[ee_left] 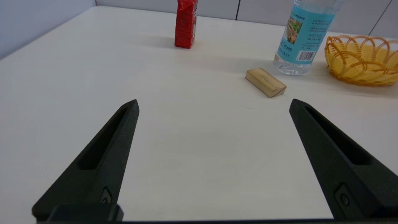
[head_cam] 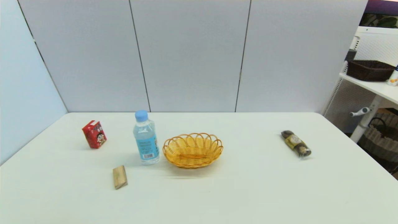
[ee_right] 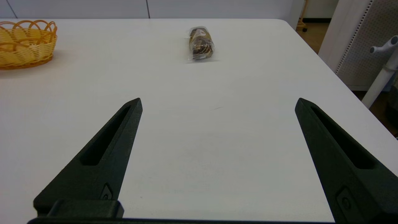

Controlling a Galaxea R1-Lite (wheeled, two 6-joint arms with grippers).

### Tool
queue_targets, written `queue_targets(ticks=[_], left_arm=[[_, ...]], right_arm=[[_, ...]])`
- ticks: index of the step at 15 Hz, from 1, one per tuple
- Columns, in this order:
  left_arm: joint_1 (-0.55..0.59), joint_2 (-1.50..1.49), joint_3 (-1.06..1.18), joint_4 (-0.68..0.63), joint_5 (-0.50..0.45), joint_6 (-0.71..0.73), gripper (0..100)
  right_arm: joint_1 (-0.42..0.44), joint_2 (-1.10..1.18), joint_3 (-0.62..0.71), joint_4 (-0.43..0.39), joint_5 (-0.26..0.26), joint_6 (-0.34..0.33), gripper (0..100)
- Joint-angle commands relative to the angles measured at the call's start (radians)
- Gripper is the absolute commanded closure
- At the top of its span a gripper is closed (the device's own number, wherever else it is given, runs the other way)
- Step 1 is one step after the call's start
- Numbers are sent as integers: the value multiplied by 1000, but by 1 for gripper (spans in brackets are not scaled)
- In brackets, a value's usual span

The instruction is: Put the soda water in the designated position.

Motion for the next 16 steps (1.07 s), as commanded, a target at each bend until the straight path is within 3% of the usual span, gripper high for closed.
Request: queue_targets(ticks=[1, 6, 9, 16], left_arm=[[0, 0, 0, 1, 67, -157, 0], [0, 0, 0, -2, 63, -53, 0], [0, 0, 0, -11, -8, 82, 0], [0, 0, 0, -8, -11, 108, 0]], right_arm=[[0, 1, -1, 0, 1, 0, 0], [0, -2, 0, 0, 1, 0, 0], [0, -2, 0, 0, 1, 0, 0], [0, 1, -1, 0, 1, 0, 0]])
